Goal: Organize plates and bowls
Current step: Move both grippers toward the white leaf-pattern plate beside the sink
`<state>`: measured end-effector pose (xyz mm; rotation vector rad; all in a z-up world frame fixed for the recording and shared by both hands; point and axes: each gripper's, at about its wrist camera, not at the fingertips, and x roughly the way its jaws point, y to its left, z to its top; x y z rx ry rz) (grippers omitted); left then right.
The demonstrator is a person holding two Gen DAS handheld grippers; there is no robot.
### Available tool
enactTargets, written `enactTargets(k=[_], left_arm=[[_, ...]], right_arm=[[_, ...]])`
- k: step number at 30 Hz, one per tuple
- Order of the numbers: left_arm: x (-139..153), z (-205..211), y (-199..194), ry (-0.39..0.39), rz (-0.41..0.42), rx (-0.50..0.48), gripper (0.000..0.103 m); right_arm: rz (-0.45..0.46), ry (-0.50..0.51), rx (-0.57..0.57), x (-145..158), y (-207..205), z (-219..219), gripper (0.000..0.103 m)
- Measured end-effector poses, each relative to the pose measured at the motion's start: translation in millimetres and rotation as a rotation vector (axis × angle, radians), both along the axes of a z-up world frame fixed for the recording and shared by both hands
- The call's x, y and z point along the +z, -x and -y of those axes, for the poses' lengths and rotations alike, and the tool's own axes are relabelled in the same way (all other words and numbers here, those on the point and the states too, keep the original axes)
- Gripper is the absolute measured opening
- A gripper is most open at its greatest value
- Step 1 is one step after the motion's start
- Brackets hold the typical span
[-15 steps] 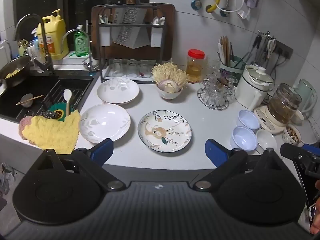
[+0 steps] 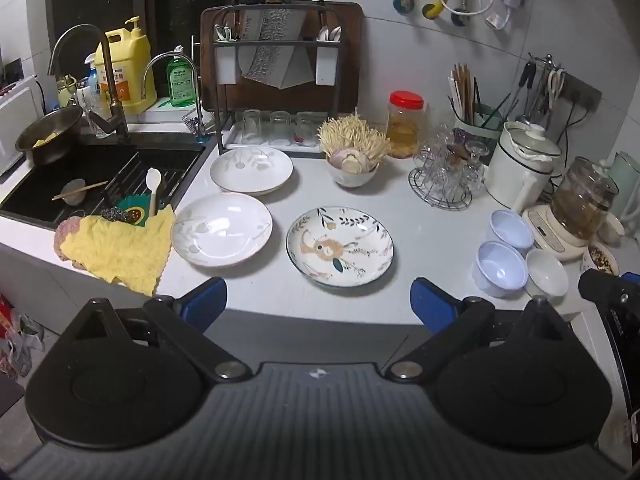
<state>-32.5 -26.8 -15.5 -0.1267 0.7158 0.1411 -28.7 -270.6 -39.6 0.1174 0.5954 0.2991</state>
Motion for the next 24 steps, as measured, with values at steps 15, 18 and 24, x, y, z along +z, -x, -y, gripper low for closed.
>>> enactTargets(k=[15, 18, 24], left_arm=[[-14.3, 4.9, 28.4, 0.019, -0.013, 0.002, 0.1], [-15.1, 0.6, 26.8, 0.03, -0.018, 0.002, 0.1], [-6.1, -6.3, 15.7, 0.032, -0.018, 0.0, 0.1]], right_arm=[[0.025, 0.012, 0.02, -19.8, 23.5, 1.6, 0.103], [0.017, 0.009, 0.013, -21.2, 23.2, -1.2, 0.103], [0.013, 0.019, 0.025, -15.3, 18.4, -9.4, 0.103]])
